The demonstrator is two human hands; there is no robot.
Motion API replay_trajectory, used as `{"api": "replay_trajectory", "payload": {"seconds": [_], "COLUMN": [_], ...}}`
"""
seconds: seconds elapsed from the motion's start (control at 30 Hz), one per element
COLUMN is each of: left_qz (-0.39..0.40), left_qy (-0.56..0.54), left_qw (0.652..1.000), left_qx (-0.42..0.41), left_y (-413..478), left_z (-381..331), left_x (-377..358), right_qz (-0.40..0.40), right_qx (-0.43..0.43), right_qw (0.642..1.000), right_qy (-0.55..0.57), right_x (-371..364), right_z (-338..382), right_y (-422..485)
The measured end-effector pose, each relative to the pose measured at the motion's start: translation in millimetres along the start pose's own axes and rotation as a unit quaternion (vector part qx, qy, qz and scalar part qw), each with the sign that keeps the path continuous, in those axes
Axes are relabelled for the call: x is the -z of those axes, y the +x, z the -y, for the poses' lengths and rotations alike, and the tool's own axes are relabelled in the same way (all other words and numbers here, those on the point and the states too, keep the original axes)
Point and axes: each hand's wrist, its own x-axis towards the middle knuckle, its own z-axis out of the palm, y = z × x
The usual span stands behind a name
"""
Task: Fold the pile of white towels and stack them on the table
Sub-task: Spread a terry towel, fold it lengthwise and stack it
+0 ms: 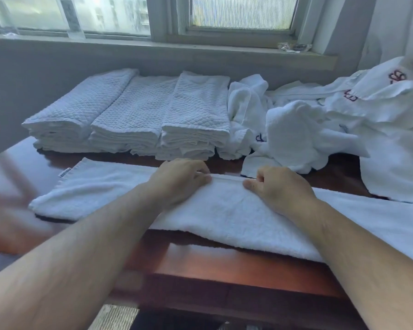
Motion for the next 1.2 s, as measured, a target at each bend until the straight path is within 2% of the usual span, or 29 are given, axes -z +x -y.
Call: {"api": "replay_trajectory", "payload": {"seconds": [0.07, 0.17, 0.23, 0.3, 0.43, 0.53, 0.67, 0.8, 0.97, 1.2], "left_qz": [-0.012, -0.044, -0.053, -0.019, 0.115, 0.126, 0.102, 0.066, 0.072, 0.07], "left_qy": [0.016, 0.03, -0.008, -0.033, 0.036, 0.063, 0.062, 0.045, -0.044, -0.062], "left_qw": [1.0, 0.999, 0.999, 0.999, 0.992, 0.99, 0.993, 0.995, 0.992, 0.99], "left_qx": [0.002, 0.007, -0.007, -0.029, -0.025, -0.022, 0.002, -0.063, -0.09, -0.102], "left_y": [-1, -5, -13, -25, -41, -41, -35, -14, 10, 38], "left_z": [-3, -15, -28, -39, -43, -44, -57, -98, -157, -182], "left_x": [2, 0, -1, -6, -16, -17, -19, -28, -51, -62], "right_qz": [-0.043, -0.151, -0.192, -0.163, 0.015, 0.061, 0.044, -0.039, -0.01, -0.07], "right_qx": [-0.023, -0.033, -0.013, 0.006, -0.006, 0.009, 0.0, -0.067, -0.132, -0.089], "right_qw": [0.998, 0.982, 0.979, 0.986, 1.0, 0.998, 0.999, 0.997, 0.99, 0.992], "right_qy": [-0.034, -0.108, -0.062, -0.016, -0.02, -0.013, 0.014, -0.005, -0.049, -0.064], "right_x": [-1, 2, 0, -4, -6, -1, 8, 35, 53, 59], "right_z": [2, 0, 0, 1, -11, -21, -33, -81, -143, -179], "right_y": [-8, -28, -46, -64, -79, -81, -86, -79, -83, -86]}}
